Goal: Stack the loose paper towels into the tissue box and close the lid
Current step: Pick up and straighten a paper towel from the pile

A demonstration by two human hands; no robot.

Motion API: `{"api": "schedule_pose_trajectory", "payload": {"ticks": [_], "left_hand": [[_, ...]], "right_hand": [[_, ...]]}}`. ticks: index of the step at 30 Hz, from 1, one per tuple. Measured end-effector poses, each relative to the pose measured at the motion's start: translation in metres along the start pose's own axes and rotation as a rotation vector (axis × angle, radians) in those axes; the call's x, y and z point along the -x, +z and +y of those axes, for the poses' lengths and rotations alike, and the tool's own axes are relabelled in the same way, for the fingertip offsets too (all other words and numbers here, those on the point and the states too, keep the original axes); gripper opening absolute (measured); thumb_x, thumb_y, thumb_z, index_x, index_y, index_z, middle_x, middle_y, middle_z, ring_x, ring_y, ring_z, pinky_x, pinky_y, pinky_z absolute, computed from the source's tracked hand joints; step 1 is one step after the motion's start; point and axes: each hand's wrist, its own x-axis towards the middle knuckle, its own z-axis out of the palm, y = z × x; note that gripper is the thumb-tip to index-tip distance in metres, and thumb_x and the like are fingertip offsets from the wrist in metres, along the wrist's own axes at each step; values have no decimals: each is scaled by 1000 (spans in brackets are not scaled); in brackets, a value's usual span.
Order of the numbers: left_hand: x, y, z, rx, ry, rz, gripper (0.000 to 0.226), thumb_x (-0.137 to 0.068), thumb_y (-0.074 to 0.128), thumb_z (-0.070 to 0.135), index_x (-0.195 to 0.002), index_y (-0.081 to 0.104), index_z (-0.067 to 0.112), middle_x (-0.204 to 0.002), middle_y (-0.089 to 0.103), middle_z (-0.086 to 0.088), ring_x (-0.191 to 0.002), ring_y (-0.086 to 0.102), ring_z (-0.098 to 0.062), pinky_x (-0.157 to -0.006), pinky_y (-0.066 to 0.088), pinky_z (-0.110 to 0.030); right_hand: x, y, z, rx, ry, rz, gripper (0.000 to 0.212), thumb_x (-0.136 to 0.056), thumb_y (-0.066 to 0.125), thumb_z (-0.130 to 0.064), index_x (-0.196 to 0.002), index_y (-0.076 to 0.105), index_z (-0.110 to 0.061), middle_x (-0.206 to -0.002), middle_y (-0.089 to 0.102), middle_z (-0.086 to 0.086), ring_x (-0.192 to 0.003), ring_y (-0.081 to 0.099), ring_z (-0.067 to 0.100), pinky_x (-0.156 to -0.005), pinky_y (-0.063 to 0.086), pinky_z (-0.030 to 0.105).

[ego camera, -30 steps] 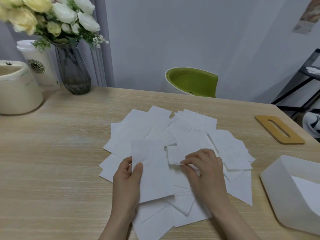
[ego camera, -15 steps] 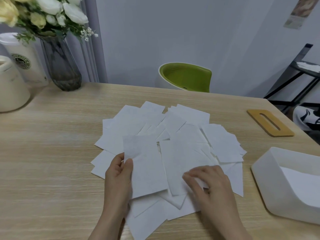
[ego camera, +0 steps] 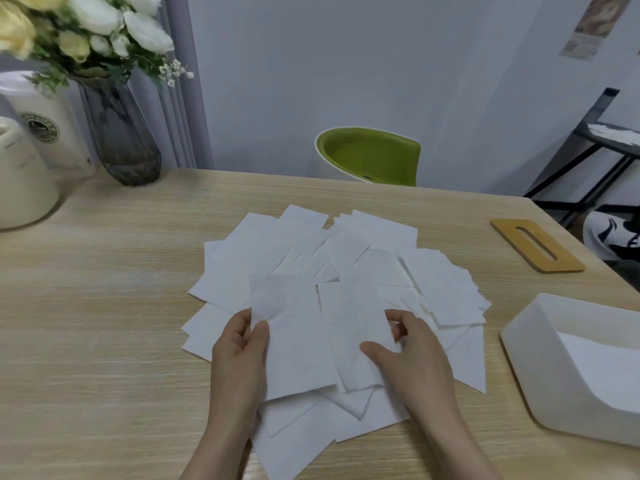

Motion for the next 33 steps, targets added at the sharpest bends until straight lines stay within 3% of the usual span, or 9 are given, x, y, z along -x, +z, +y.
{"api": "schedule_pose_trajectory", "payload": {"ticks": [5,10,16,18,22,26,28,33], "left_hand": [[0,0,-1,2,-2,-3,35,-97,51,6,-89,72,33,-90,76,4,-80,70,-11,-72,50,-35],[1,-1,-1,2,-7,-3,30,-97,51,7,-92,71,29,-91,76,3,-82,71,-13,-74,51,-36],[1,0,-1,5,-18,1,26,-97,51,7,-94,69,26,-90,76,3,-81,70,-13,-75,51,-36],[1,0,0,1,-16,-4,27,-96,51,6,-94,70,25,-89,76,3,-80,70,-12,-73,51,-35],[1,1,1,0,-24,-18,33,-96,52,5,-89,73,29,-87,76,1,-76,71,-11,-67,50,-32],[0,1,1,-26,-22,-19,36,-98,49,10,-87,73,35,-87,76,1,-78,69,-14,-74,51,-37],[0,1,3,-32,-26,-26,36,-99,48,11,-86,72,36,-88,75,3,-78,68,-11,-72,51,-33],[0,-1,5,-43,-47,-38,32,-100,45,12,-92,71,31,-91,75,5,-86,70,-15,-71,49,-30]], "right_hand": [[4,2,-1,102,-86,65,49,-80,71,-39,-126,54,-33,-104,48,-15,-103,43,4,-77,36,26],[6,3,-1,14,-69,85,29,-79,72,-35,-104,59,-36,-91,54,-18,-86,49,0,-62,35,17],[-7,-7,-1,-210,117,-20,7,-77,74,-30,-79,68,-28,-61,58,-12,-67,59,9,-70,48,35],[-10,-11,-2,-262,125,-54,8,-78,74,-26,-72,69,-23,-57,59,-11,-65,59,10,-69,48,35],[-15,-24,-3,-396,103,-39,11,-85,70,-19,-75,66,-17,-49,60,-10,-49,55,1,-56,41,23],[-12,-37,-15,-658,153,-55,7,-88,66,-14,-81,66,-11,-52,66,-3,-42,57,2,-43,39,14],[-7,-38,-25,-742,178,-113,8,-88,65,-11,-80,66,-10,-51,65,-3,-38,54,2,-37,36,10],[10,-10,-46,-747,177,-320,7,-91,61,-9,-87,65,-5,-55,66,0,-40,55,4,-38,37,11]]}}
